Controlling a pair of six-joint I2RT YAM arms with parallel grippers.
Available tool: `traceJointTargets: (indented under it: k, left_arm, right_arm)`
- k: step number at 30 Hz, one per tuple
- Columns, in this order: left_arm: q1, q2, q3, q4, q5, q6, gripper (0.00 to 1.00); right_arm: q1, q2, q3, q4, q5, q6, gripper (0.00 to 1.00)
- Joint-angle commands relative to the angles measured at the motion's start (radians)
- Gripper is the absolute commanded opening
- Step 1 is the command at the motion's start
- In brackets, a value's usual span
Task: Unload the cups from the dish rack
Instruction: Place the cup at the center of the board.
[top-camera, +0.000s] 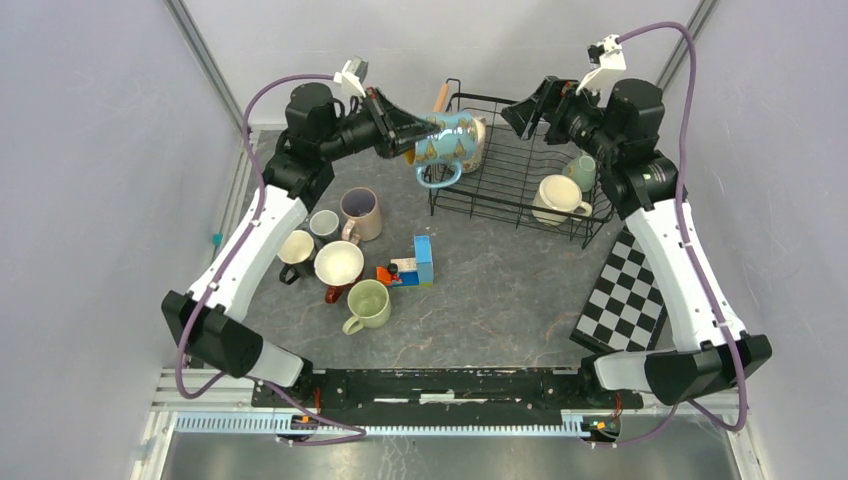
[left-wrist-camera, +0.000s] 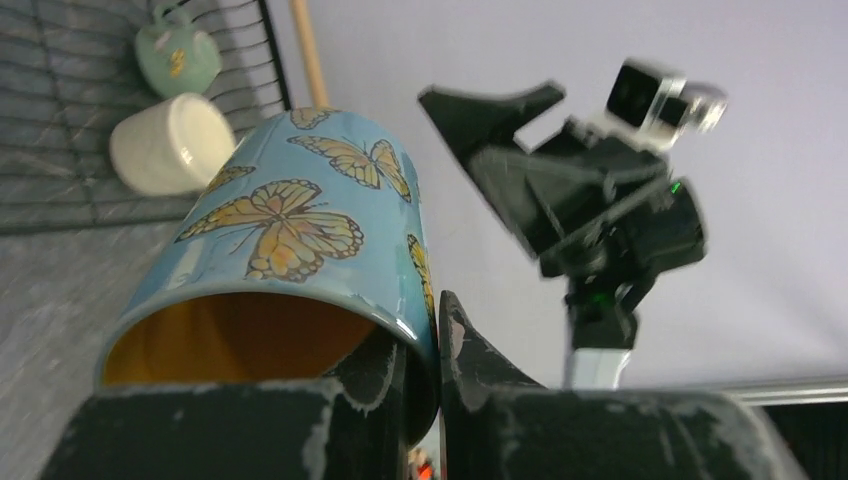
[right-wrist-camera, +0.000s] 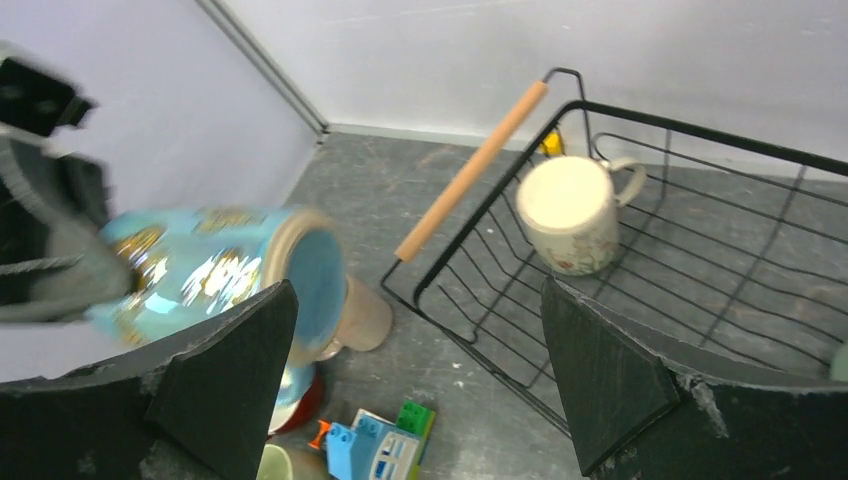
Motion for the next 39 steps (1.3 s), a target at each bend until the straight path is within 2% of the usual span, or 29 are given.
traceJointTargets:
  k: [1,6,15,28,36,39]
  left_arm:
    - [-0.067,-0.13,0.111,-0.3,0.027,0.343,0.02]
    - [-0.184,-0.189,0.084,-0.561,-0.075,0.563,0.02]
    - [-0.443,-0.225,0.002,-0.81,-0.301,0.776,0.02]
    - [-0.663,-0.081,-0.094,-0.882,-0.555,0.877,0.02]
    - [-0.714,0.008,-0.175,-0.878,-0.703,0.888,0.02]
    - [-0.719,0.027,-0.216,-0.848,-0.719,0.887,0.02]
  right_arm:
    - [-0.008,0.064,0.047,-0.087,0.091,-0.052,0.98]
    - [-0.008,0.13,0.096,-0.098,0.1,-0.06,0.98]
    - [-0.008,0.206,0.129,-0.108,0.117,-0.074,0.98]
    - [-0.018,0.217,0.105,-0.107,0.14,-0.084,0.98]
    - [-0.027,0.22,0.083,-0.1,0.142,-0.088,0.98]
    - [-0.029,0.226,0.083,-0.095,0.139,-0.087,0.98]
